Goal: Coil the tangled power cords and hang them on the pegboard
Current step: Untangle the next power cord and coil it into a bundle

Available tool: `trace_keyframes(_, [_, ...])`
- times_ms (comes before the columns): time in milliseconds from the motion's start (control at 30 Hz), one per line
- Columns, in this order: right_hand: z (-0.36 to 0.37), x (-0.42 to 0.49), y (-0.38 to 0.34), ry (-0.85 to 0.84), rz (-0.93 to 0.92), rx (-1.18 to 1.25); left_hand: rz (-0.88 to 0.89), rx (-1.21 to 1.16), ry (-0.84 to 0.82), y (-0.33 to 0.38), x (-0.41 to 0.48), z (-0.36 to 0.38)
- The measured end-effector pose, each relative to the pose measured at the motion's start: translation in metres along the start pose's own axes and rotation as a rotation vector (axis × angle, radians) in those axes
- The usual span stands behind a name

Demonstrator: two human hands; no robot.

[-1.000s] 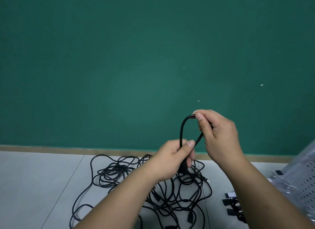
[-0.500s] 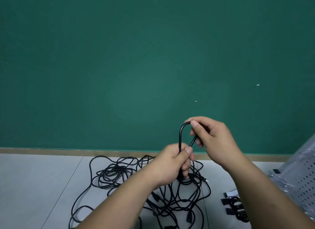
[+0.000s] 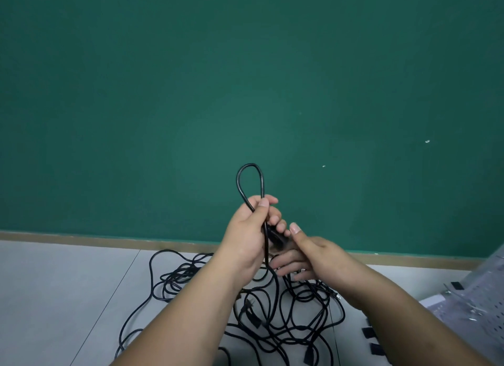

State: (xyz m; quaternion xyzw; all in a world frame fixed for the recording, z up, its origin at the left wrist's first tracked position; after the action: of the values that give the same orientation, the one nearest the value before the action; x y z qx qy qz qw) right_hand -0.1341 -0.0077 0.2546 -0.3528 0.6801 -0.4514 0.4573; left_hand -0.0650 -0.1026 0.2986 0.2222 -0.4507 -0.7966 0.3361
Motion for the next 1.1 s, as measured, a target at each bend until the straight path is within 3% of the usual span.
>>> trace_keyframes(100, [0.013,-0.002,0.003,-0.077,0.013,-0.014,0.031,-0.043,0.084,0.009,0.007,-0.016])
trace_keyframes(200, [0.028,-0.008,0.004,-0.216,-0.035,-0.234,0.084,-0.041,0.169,0.020,0.014,-0.035])
trace_keyframes(300, [0.038,-0.016,0.005,-0.329,-0.035,-0.306,0.123,0.019,0.299,0.034,0.021,-0.064])
trace_keyframes(433, [0.000,-0.012,-0.025,-0.106,-0.181,-0.128,0.156,0.198,0.449,0.051,0.023,-0.097])
trace_keyframes(633, [-0.069,-0.015,-0.038,0.156,-0.270,-0.045,0.145,0.057,0.459,0.056,0.022,-0.097])
trace_keyframes(700, [-0.082,-0.019,-0.045,0.297,-0.341,-0.005,0.141,0.245,0.403,0.054,0.022,-0.088])
trace_keyframes(833, [-0.098,-0.026,-0.057,0.580,-0.479,-0.004,0.088,0.537,0.065,0.027,0.018,-0.042])
trace_keyframes(933, [-0.098,-0.037,-0.069,0.716,-0.585,-0.139,0.048,0.780,-0.130,0.003,0.007,-0.013])
trace_keyframes(1100, [-0.086,-0.048,-0.083,0.798,-0.695,-0.322,-0.074,0.821,-0.322,-0.030,-0.007,0.017])
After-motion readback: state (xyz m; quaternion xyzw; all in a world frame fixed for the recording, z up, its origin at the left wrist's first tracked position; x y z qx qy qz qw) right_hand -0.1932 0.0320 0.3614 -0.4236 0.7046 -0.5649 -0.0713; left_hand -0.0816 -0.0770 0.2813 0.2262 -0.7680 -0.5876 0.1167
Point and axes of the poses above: each hand's wrist, its own x-axis towards the middle knuckle, its own z-axis out of the palm, y = z × x, the point moved 10 cm from there along x, towards the middle knuckle, and after that the axes turned 2 degrees about y, right-handed, at the moved point
